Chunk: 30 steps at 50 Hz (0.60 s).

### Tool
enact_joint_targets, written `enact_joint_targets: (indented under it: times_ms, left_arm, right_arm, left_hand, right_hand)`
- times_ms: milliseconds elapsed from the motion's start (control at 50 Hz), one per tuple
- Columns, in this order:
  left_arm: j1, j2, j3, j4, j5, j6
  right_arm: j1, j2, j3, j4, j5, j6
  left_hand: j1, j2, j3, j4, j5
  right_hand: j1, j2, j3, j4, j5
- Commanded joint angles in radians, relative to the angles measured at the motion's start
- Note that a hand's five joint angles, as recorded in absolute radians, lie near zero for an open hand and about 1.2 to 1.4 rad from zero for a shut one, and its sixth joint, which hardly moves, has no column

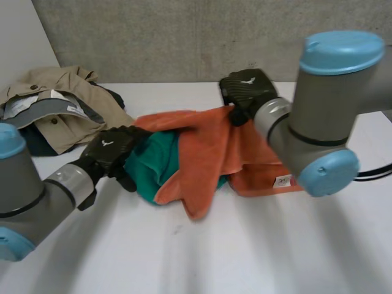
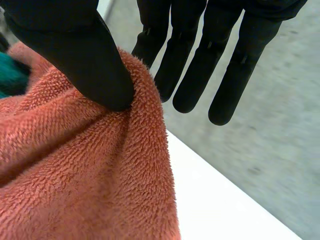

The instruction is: Fold the laundry.

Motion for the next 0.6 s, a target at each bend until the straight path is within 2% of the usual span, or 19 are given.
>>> enact_joint_targets:
  times_ms: [20,100,180,260,280,360,400,460,480,520,540,600]
  left_arm:
    - [-0.095,-0.104,0.093,0.037,-0.006,-0.009]
    - [-0.141,-0.172,0.164,0.028,-0.020,-0.001]
    - [-0.180,-0.239,0.237,0.000,-0.038,0.017]
    - [-0.203,-0.293,0.317,-0.037,-0.078,0.072]
    - [-0.203,-0.305,0.354,-0.050,-0.110,0.095]
    - [-0.183,-0.304,0.438,-0.095,-0.205,0.132]
    - [-0.143,-0.258,0.478,-0.115,-0.243,0.132]
    - [-0.088,-0.188,0.514,-0.115,-0.245,0.126]
    - [-0.027,-0.145,0.544,-0.107,-0.235,0.117]
    - [0.026,-0.115,0.590,-0.095,-0.219,0.108]
    - [0.085,-0.105,0.657,-0.084,-0.207,0.093]
    - [0.174,-0.124,0.827,-0.099,-0.221,0.045]
  right_arm:
    - [-0.103,-0.059,0.119,-0.013,0.042,-0.009]
    - [-0.148,-0.077,0.179,-0.022,0.043,0.013]
    - [-0.175,-0.079,0.231,-0.042,0.043,0.016]
    - [-0.197,-0.071,0.269,-0.070,0.040,0.014]
    - [-0.204,-0.066,0.277,-0.080,0.040,0.014]
    - [-0.214,-0.060,0.283,-0.090,0.039,0.014]
    - [-0.212,-0.063,0.282,-0.090,0.037,0.013]
    - [-0.206,-0.068,0.282,-0.090,0.033,0.008]
    - [-0.200,-0.072,0.282,-0.091,0.026,0.005]
    - [-0.192,-0.076,0.282,-0.093,0.017,0.002]
    - [-0.183,-0.079,0.280,-0.093,0.008,-0.001]
    - [-0.155,-0.073,0.275,-0.091,-0.004,-0.019]
  left_hand:
    - [0.066,0.055,0.053,0.059,0.038]
    - [0.121,0.110,0.108,0.114,0.094]
    - [0.382,0.371,0.369,0.376,0.355]
    - [1.007,0.996,0.994,1.000,0.979]
    - [1.197,1.186,1.184,1.190,1.169]
    - [1.199,1.188,1.186,1.192,1.171]
    - [1.199,1.188,1.186,1.192,1.171]
    - [1.199,1.188,1.186,1.192,1.171]
    - [1.199,1.188,1.186,1.192,1.171]
    - [1.199,1.188,1.186,1.192,1.171]
    - [1.199,1.188,1.186,1.192,1.171]
    - [1.199,1.188,1.186,1.192,1.171]
  right_hand:
    - [0.281,0.222,0.210,0.206,0.226]
    - [0.281,0.222,0.210,0.206,0.226]
    - [0.281,0.222,0.210,0.206,0.226]
    - [0.281,0.222,0.210,0.206,0.226]
    - [0.281,0.222,0.210,0.206,0.226]
    - [0.281,0.222,0.210,0.206,0.226]
    - [0.281,0.222,0.210,0.206,0.226]
    - [0.281,0.222,0.210,0.206,0.226]
    - [0.281,0.222,0.210,0.206,0.226]
    - [0.281,0.222,0.210,0.206,0.226]
    - [0.281,0.222,0.210,0.206,0.226]
    - [0.281,0.222,0.210,0.206,0.226]
